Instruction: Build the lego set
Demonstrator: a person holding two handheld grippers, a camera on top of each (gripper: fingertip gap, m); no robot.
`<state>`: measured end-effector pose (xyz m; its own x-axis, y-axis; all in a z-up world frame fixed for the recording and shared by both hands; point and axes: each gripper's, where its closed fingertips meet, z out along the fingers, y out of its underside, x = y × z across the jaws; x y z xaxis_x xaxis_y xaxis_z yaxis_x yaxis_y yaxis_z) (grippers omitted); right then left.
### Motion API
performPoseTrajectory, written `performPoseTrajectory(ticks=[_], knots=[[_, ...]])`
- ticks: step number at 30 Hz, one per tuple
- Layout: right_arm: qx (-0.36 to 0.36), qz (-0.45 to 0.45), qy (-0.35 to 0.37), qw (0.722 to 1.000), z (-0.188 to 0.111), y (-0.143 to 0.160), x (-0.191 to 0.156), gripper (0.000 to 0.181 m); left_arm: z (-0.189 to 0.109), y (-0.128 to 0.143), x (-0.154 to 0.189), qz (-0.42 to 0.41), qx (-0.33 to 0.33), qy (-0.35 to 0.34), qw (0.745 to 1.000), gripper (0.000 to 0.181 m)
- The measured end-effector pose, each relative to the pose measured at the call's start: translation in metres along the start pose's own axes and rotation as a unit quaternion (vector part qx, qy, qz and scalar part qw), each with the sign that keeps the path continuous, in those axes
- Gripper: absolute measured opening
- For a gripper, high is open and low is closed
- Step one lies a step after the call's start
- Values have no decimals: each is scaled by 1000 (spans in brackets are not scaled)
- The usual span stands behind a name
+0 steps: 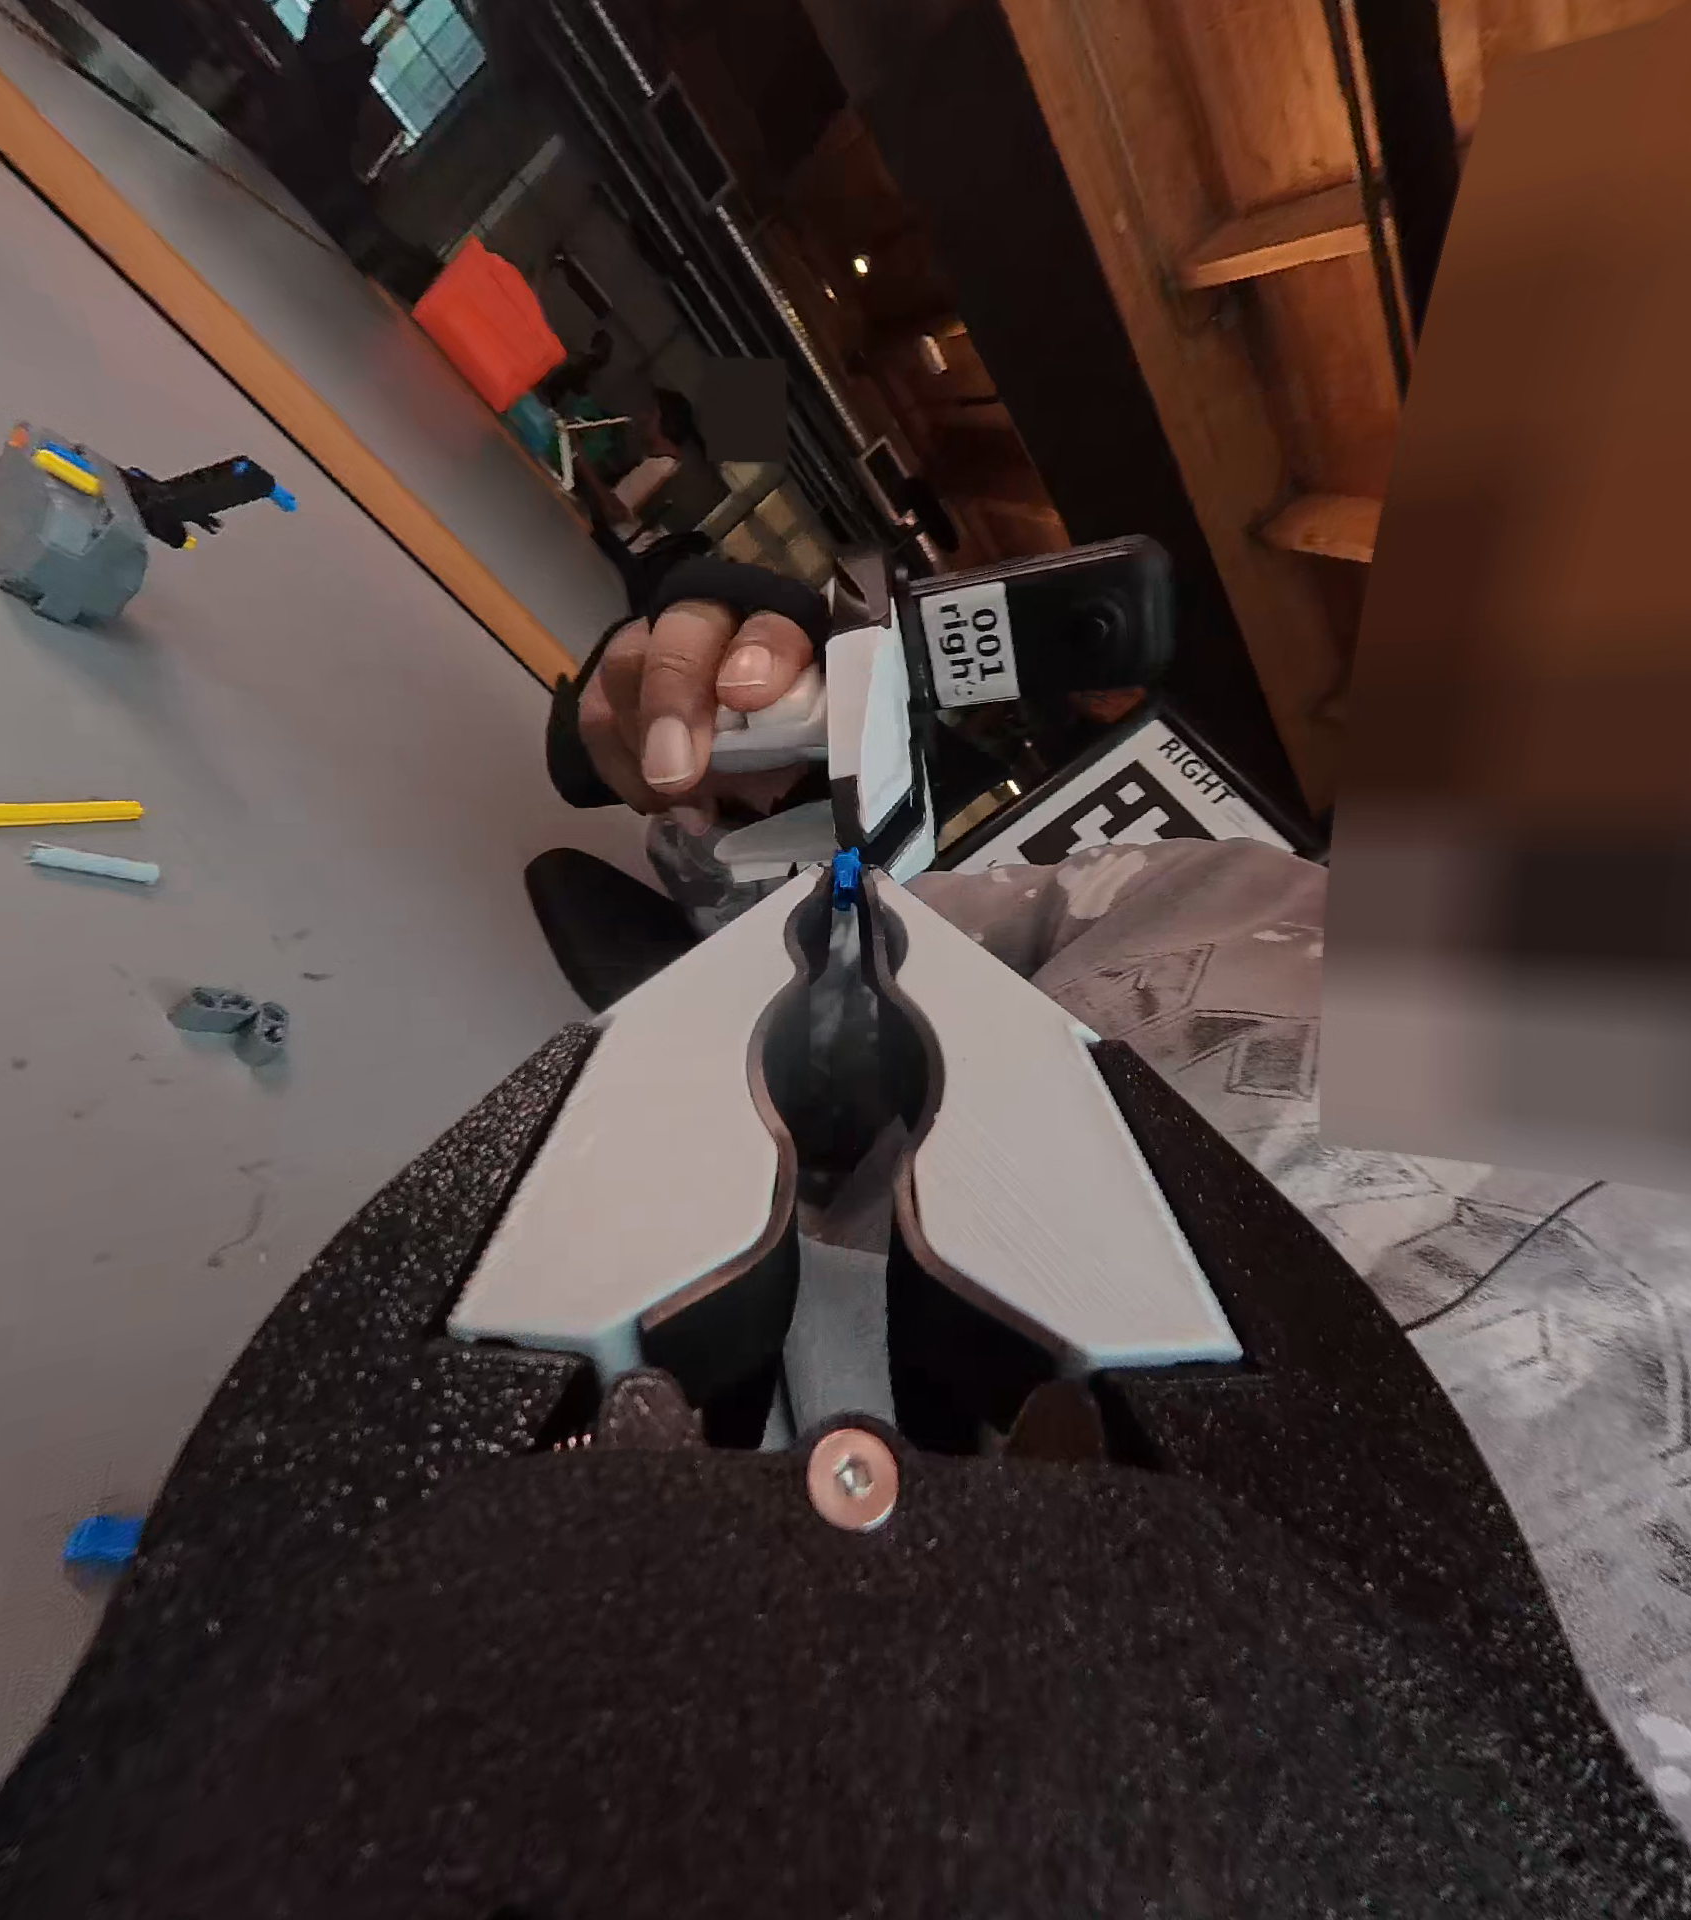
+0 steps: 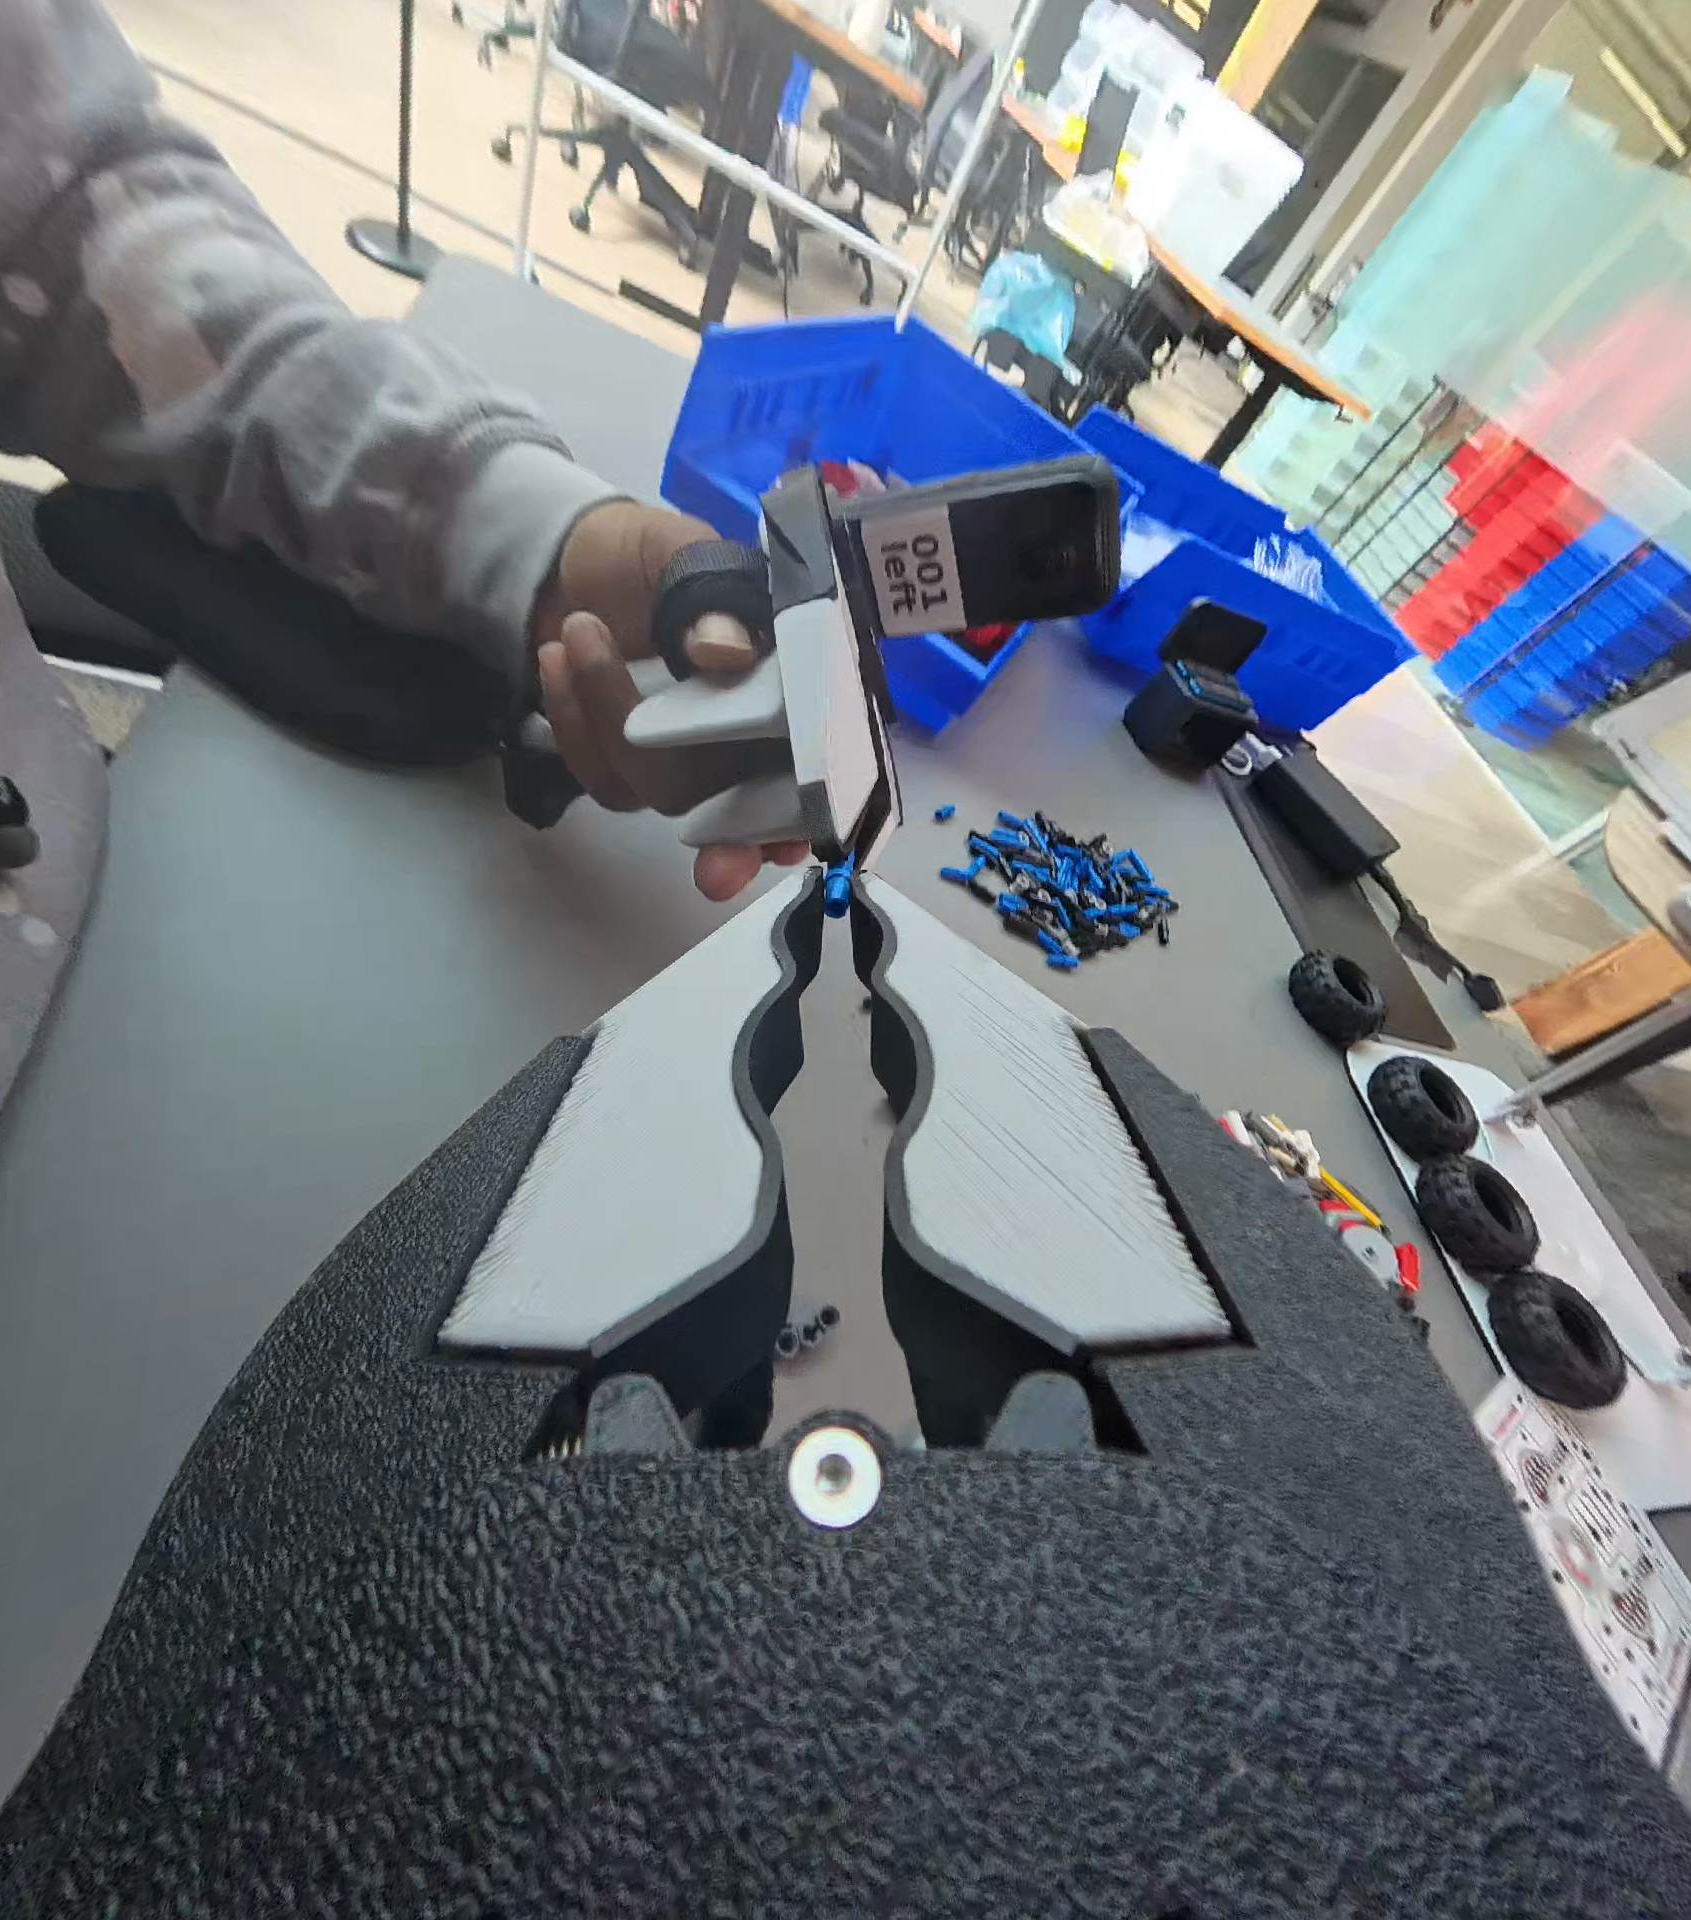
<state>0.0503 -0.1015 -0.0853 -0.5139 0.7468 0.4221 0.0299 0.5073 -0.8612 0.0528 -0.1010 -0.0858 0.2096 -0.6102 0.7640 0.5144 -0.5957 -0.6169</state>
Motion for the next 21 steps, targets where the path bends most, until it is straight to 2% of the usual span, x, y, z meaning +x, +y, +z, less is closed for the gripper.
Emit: performPoseTrajectory(ticks=[3, 8, 21], knots=[[58, -6, -5, 998, -4, -20, -5, 13, 4, 0, 17, -8, 2, 54, 999, 3], [52, -30, -3, 998, -4, -20, -7, 9, 6, 2, 24, -10, -1, 73, 997, 3], [36, -66, 14, 997, -3, -18, -7, 5, 7, 3, 18, -25, -1, 65, 998, 3]])
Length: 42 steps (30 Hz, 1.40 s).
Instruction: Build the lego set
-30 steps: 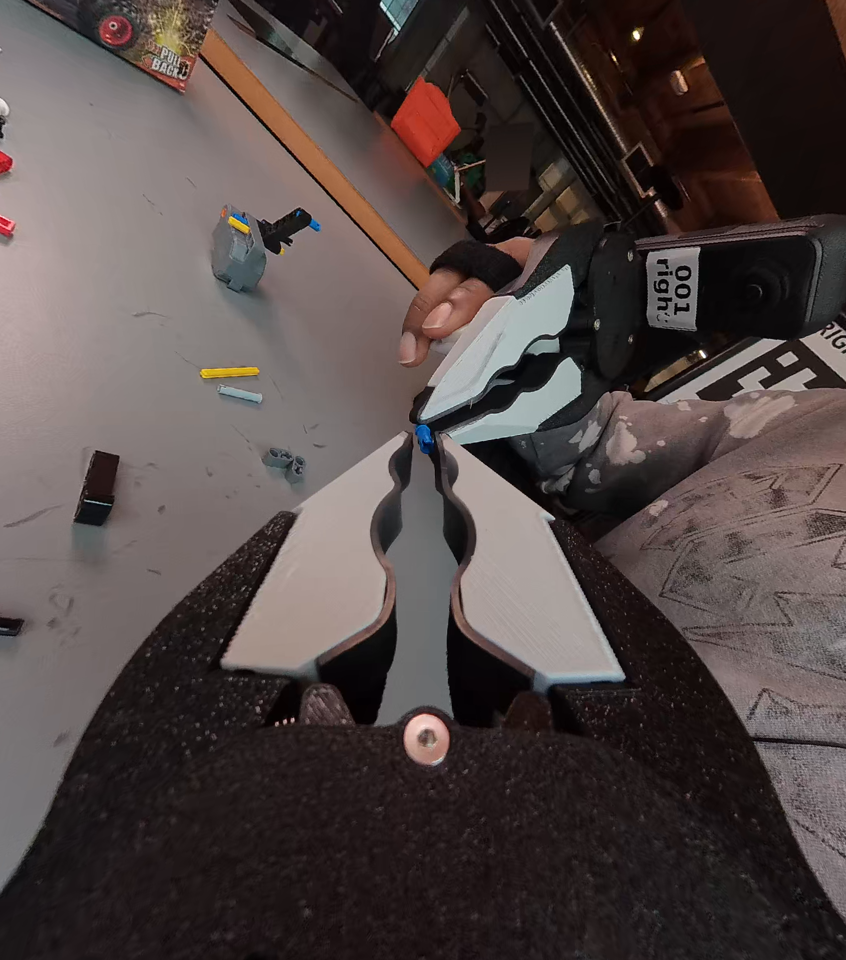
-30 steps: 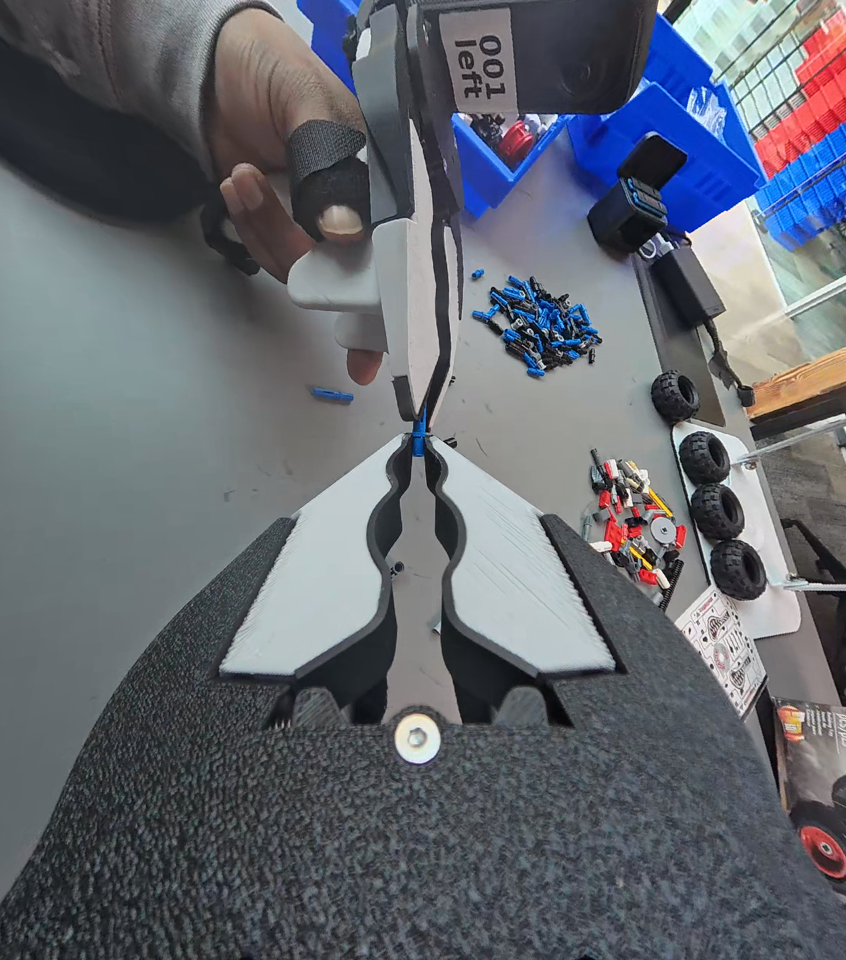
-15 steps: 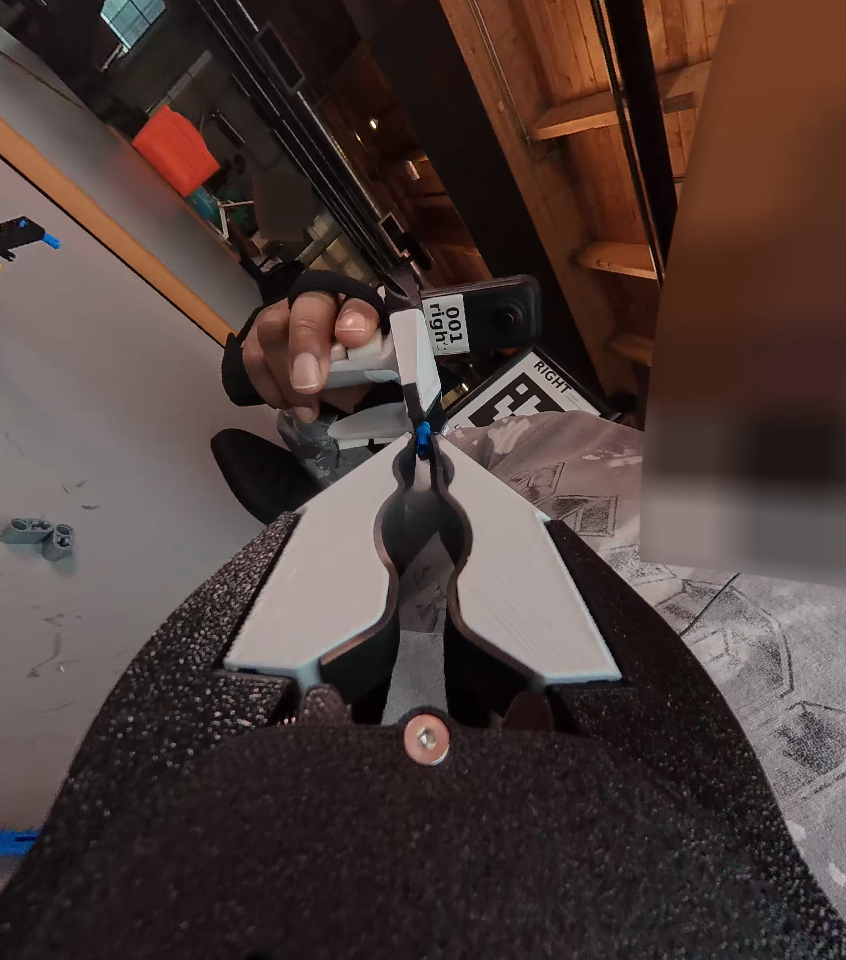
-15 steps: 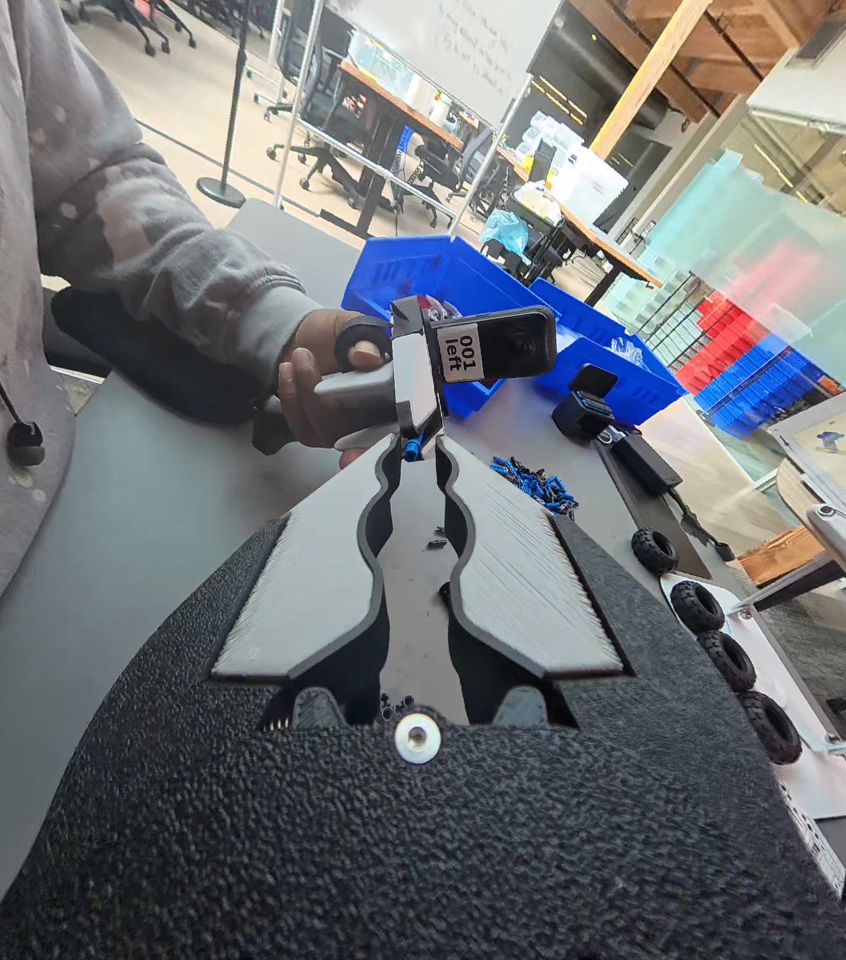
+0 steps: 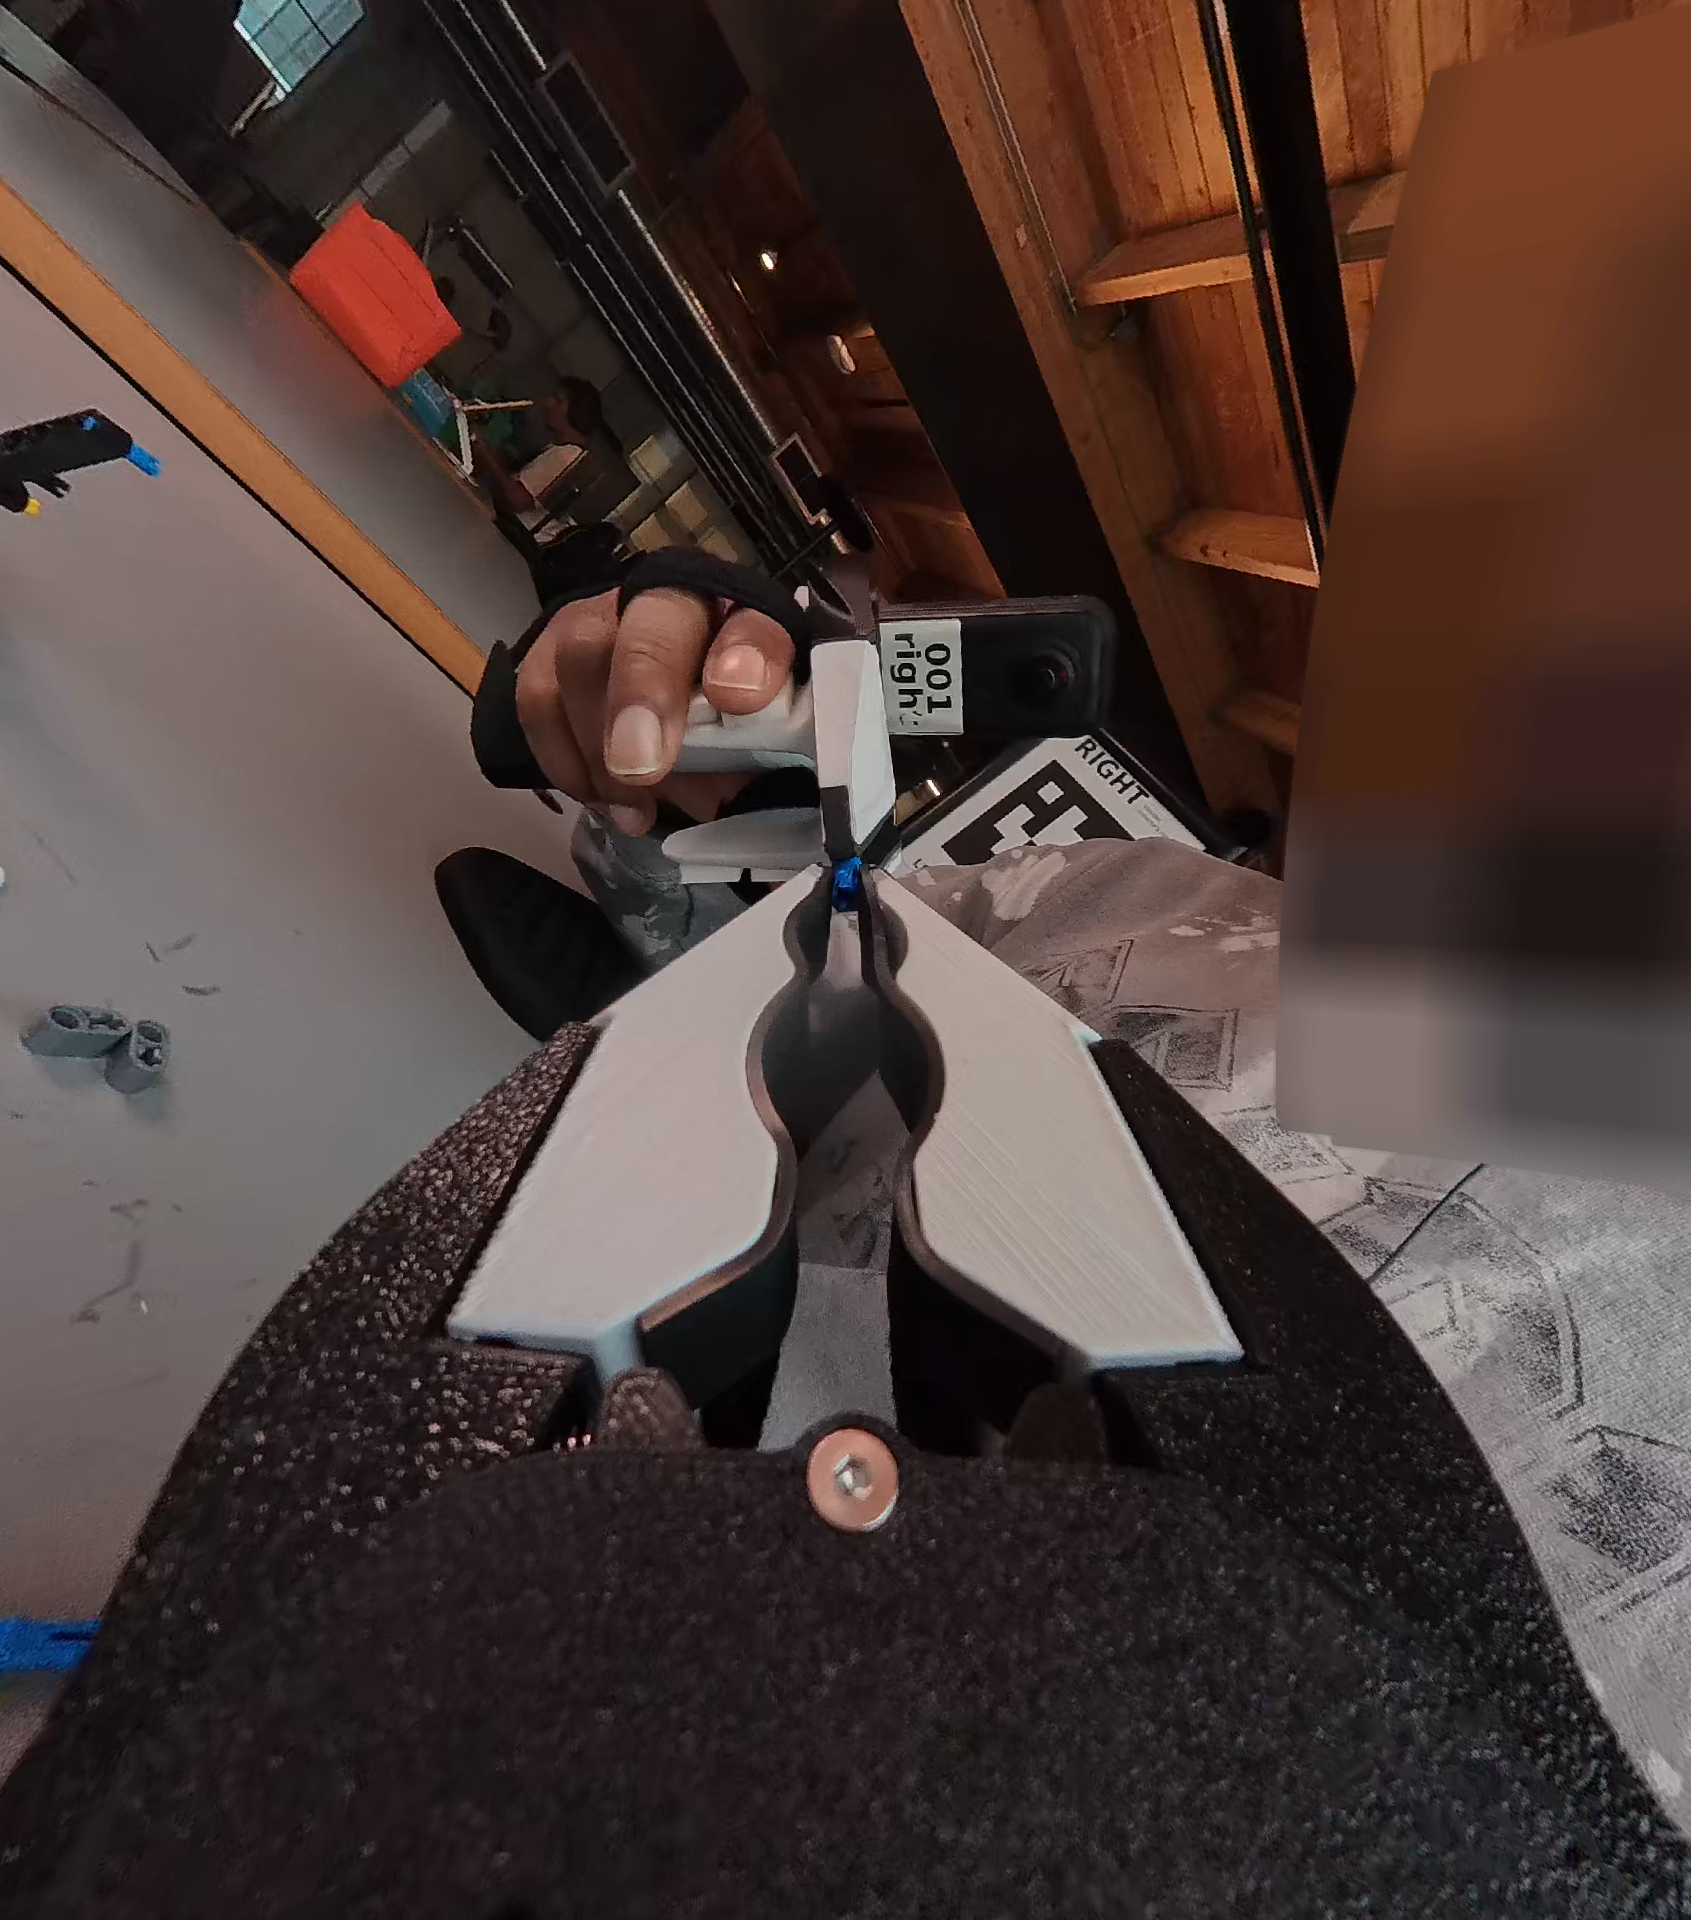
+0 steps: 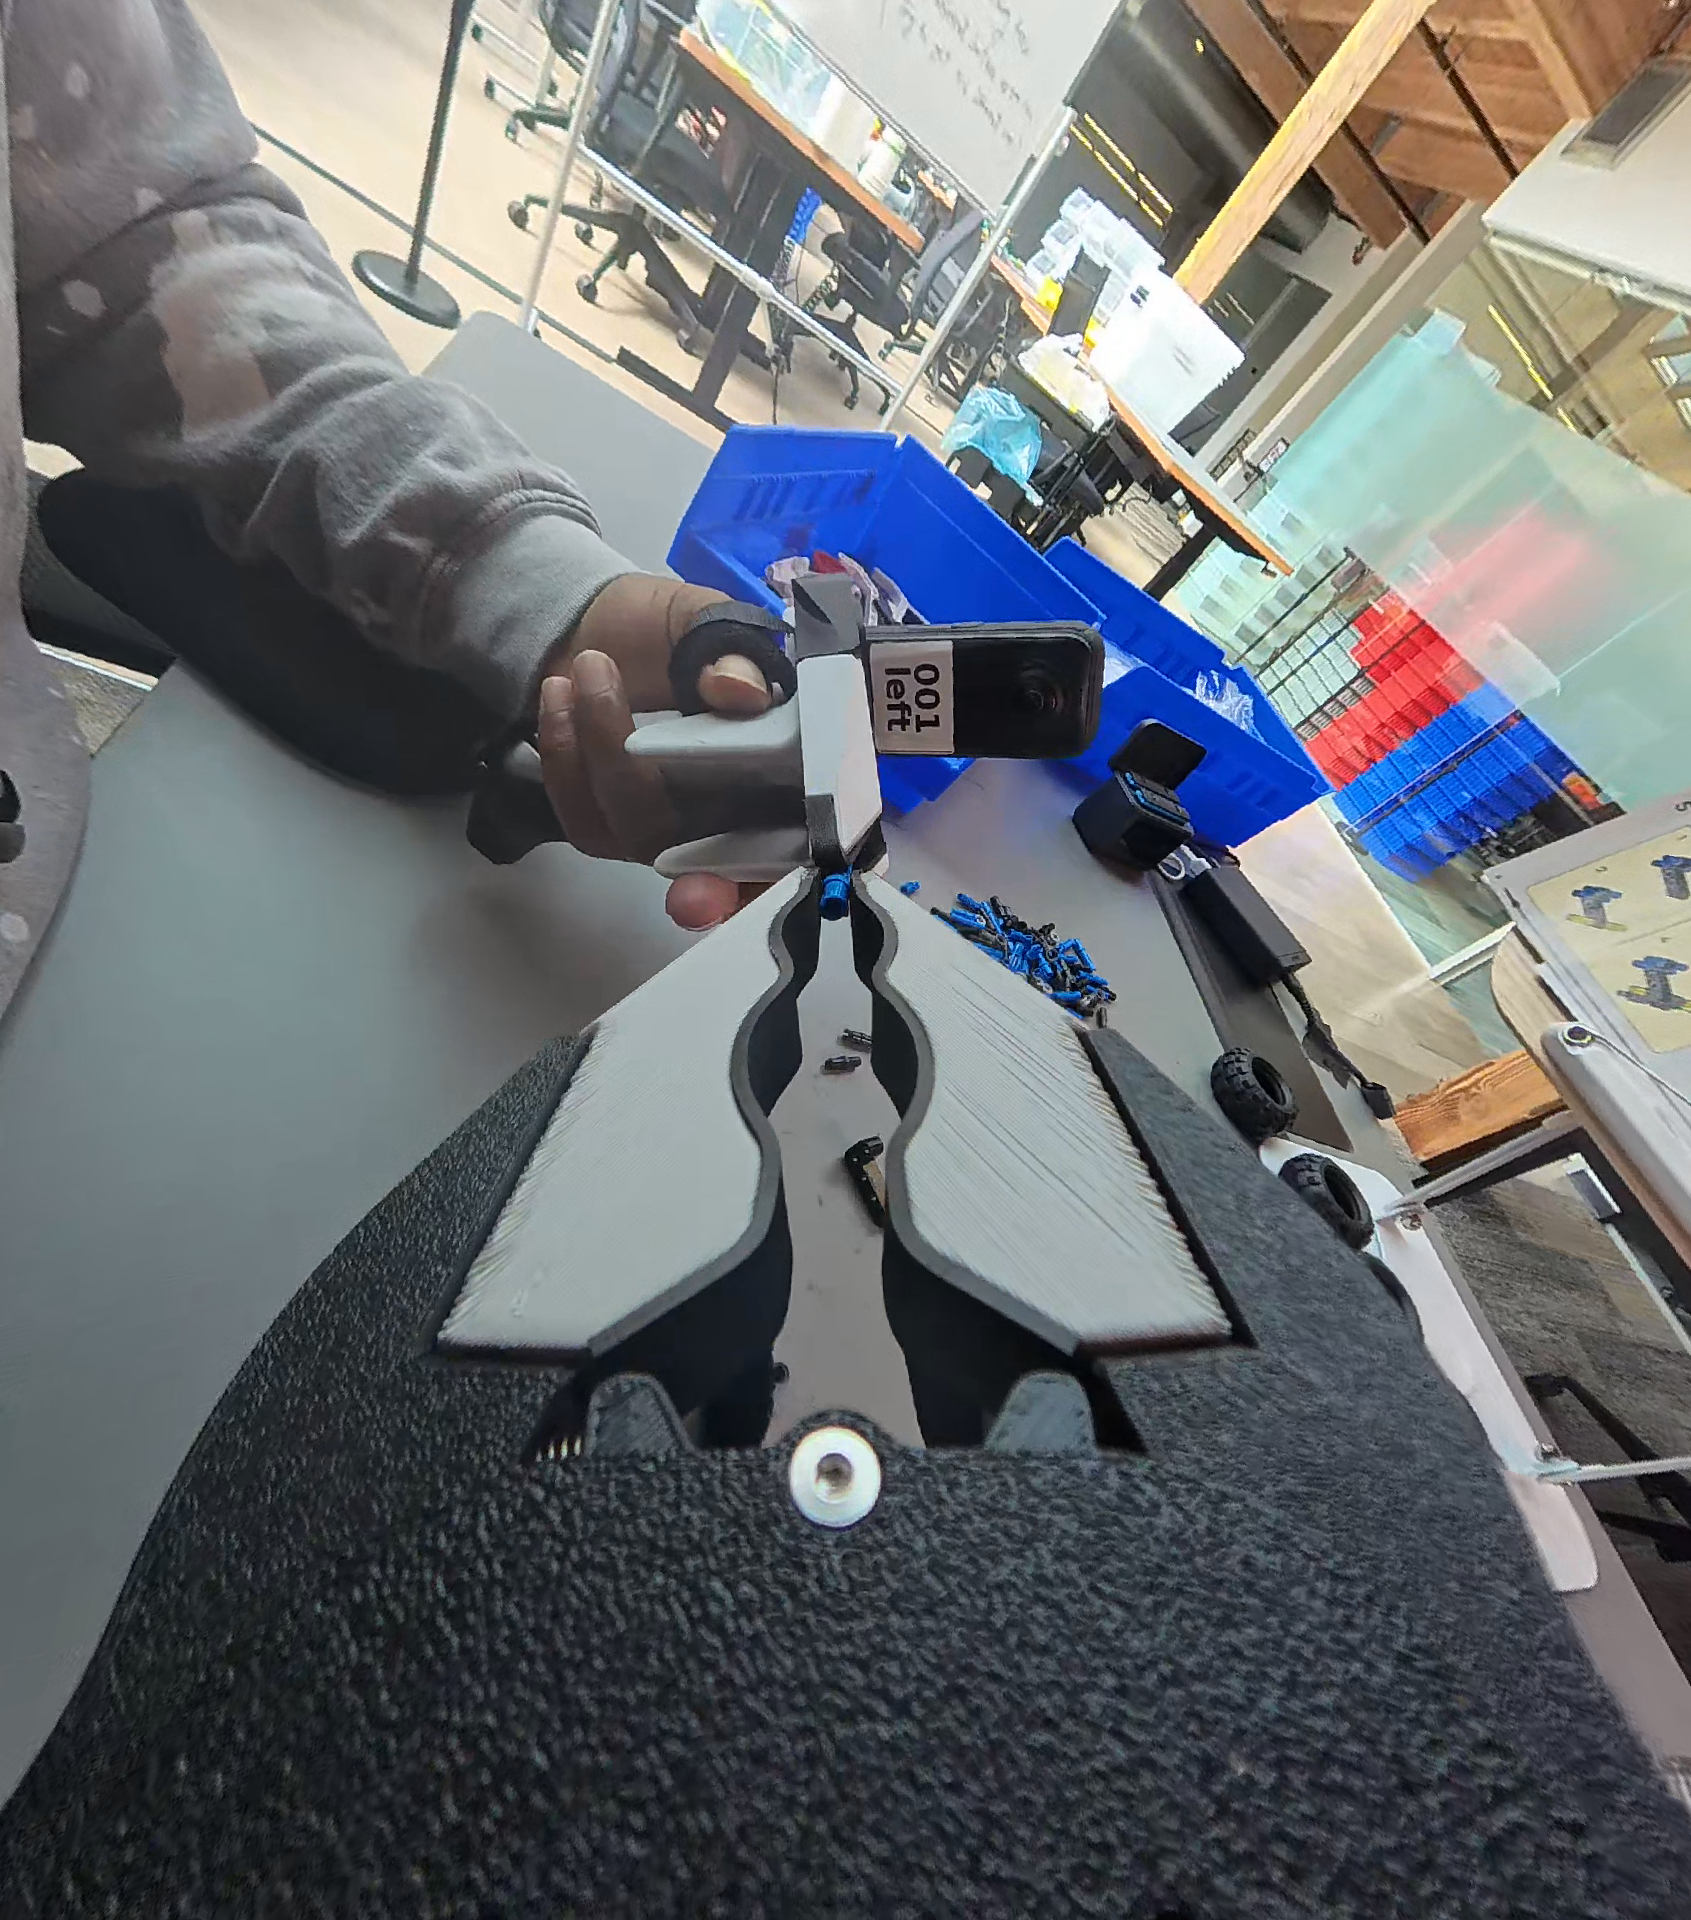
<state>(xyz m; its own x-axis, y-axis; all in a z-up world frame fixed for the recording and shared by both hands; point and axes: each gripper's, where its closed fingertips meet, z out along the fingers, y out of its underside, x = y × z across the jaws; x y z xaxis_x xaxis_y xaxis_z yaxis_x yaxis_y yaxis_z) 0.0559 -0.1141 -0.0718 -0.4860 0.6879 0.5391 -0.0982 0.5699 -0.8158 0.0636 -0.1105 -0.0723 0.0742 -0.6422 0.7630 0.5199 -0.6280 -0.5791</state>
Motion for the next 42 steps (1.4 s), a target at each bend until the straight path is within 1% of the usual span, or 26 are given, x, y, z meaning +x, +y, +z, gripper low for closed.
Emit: performPoseTrajectory(ticks=[2, 3, 4, 5, 6, 7, 8, 9, 10, 12, 13, 16, 20, 24, 27, 30, 34, 37, 42], knots=[[-14, 28, 10, 999, 1, 7, 7, 5, -4, -6, -9, 21, 7, -38, 999, 7], [-29, 51, 33, 998, 0, 15, 17, 5, -11, -11, -18, 48, 8, -78, 996, 14], [-50, 72, 55, 995, -4, 26, 30, 5, -21, -15, -32, 88, 1, -137, 987, 20], [-61, 101, 74, 990, -9, 36, 41, 5, -36, -20, -50, 137, -16, -214, 967, 22], [-68, 139, 75, 985, -13, 46, 47, 5, -53, -22, -69, 192, -45, -294, 935, 24], [-71, 176, 66, 980, -16, 53, 49, 5, -71, -23, -87, 243, -88, -367, 893, 25], [-71, 200, 64, 975, -18, 60, 51, 5, -87, -23, -102, 288, -136, -421, 849, 25], [-73, 214, 59, 972, -19, 66, 50, 5, -99, -22, -114, 321, -181, -454, 811, 25], [-80, 221, 46, 971, -18, 72, 45, 5, -106, -19, -122, 343, -222, -466, 785, 26], [-93, 222, 26, 970, -14, 82, 35, 5, -108, -12, -134, 372, -291, -455, 755, 26], [-98, 222, 14, 970, -11, 85, 30, 5, -106, -10, -139, 383, -321, -444, 744, 26], [-100, 231, -11, 968, -6, 91, 17, 5, -97, -5, -149, 396, -396, -391, 730, 25], [-103, 238, -23, 965, -4, 97, 8, 6, -97, 1, -157, 417, -500, -338, 679, 24], [-99, 236, -26, 966, -6, 98, 7, 6, -92, 2, -156, 435, -534, -310, 656, 21], [-97, 239, -31, 966, -6, 98, 6, 6, -88, 2, -154, 445, -538, -302, 650, 18], [-98, 240, -36, 965, -6, 99, 4, 6, -90, 3, -154, 450, -548, -299, 639, 15], [-92, 242, -42, 965, -6, 97, 2, 6, -93, 2, -156, 447, -557, -298, 633, 13], [-88, 245, -45, 965, -6, 96, 1, 6, -91, 2, -157, 436, -549, -303, 646, 11], [-86, 250, -47, 963, -6, 96, 1, 6, -91, 3, -157, 412, -526, -311, 676, 18]])
